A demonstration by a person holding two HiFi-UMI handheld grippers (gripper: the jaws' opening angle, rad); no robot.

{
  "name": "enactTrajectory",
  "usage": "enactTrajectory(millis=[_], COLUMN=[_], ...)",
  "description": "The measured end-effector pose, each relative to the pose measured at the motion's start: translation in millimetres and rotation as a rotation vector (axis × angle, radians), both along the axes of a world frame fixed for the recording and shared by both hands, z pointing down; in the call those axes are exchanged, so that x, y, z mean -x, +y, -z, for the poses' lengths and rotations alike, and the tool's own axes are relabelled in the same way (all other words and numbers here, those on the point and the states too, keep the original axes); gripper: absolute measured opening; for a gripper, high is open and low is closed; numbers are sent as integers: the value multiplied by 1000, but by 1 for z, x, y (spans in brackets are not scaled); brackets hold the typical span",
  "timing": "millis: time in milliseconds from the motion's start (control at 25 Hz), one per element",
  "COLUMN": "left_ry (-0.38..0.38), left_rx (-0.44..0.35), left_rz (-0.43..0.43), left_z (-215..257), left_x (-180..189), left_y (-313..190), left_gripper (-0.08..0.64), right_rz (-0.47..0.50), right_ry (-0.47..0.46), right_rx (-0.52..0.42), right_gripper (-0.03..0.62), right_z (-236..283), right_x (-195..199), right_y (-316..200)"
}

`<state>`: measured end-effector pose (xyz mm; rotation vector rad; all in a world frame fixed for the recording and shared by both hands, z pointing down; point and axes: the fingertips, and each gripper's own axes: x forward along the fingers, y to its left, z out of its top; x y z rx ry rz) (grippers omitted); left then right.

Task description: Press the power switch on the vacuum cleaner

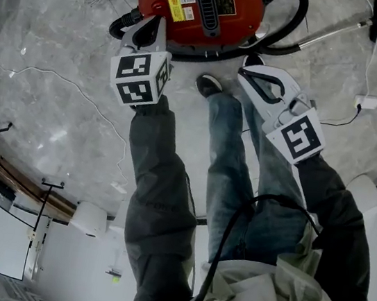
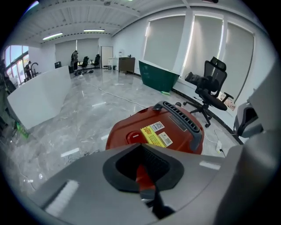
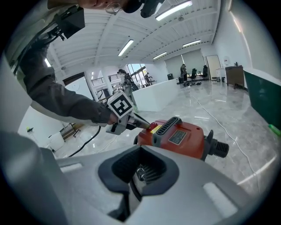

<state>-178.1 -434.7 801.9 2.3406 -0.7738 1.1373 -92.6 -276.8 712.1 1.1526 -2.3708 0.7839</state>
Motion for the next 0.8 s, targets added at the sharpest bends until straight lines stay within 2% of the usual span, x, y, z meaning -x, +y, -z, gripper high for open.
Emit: enactTrajectory(millis=[120,240,440,640,800], left_ry=[-22,-8,-30,-43,-27], left_rx=[-40,-84,-96,-87,-86], left_rz=[-26,-8,-43,-51,-26], left_z=[3,12,12,7,8], left_x=[-3,-5,-13,-13,-13], left_y=[-4,-17,-23,-22,-24], left_gripper=[0,0,0,0,0], right_rz=[10,-2,-15,-19,-36], right_ry=[16,22,21,16,39], right_rx=[1,19,17,-44,-104], right_gripper=[1,0,0,0,0], right_z=[-3,-7,-6,8,22], right_x=[-7,-13,-18,-19,-26], right_y=[6,10,10,0,-15])
